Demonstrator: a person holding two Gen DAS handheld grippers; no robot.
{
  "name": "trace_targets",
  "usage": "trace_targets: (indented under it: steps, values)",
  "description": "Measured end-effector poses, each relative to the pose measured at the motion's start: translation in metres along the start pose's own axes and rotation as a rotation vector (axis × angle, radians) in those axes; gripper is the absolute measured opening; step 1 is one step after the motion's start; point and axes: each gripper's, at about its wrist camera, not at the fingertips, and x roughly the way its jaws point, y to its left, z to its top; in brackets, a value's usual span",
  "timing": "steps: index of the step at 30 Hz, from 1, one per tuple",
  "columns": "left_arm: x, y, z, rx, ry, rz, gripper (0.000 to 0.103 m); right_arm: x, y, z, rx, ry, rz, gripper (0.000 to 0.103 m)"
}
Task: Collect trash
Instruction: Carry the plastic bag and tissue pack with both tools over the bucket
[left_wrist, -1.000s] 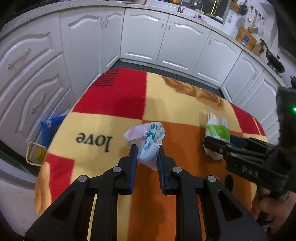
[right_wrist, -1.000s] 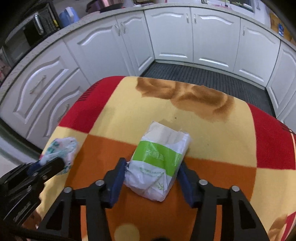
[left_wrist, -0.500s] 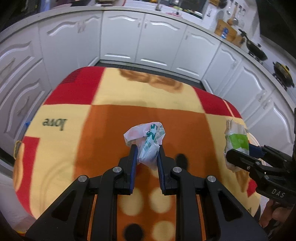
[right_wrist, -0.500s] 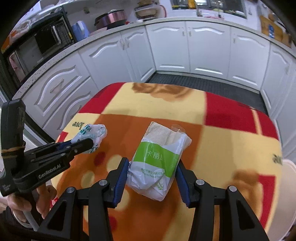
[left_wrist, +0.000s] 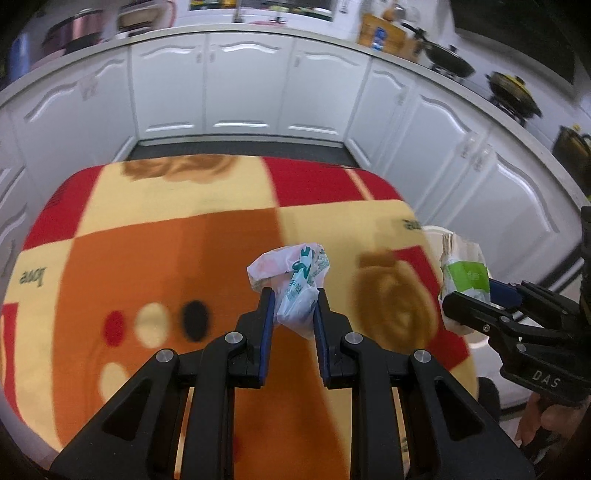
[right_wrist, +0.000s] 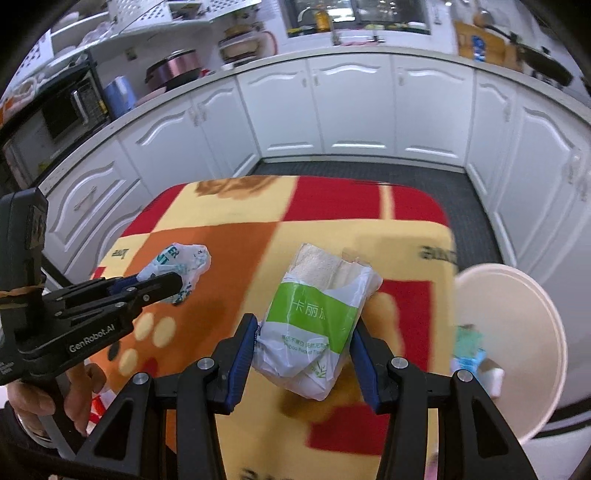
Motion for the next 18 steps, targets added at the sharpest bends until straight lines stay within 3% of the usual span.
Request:
trace_targets:
  steps: [10, 18]
  values:
    - [0.022, -0.078, 0.004, 0.117, 0.037, -0.089, 0.018, -0.041, -0.09, -0.029, 0.134, -0.033, -0.112, 0.048]
    - [0.051, -0.131, 0.007, 0.191, 0.077, -0.133, 0.018, -0.044, -0.144, -0.051, 0.232, -0.01, -0.161, 0.048]
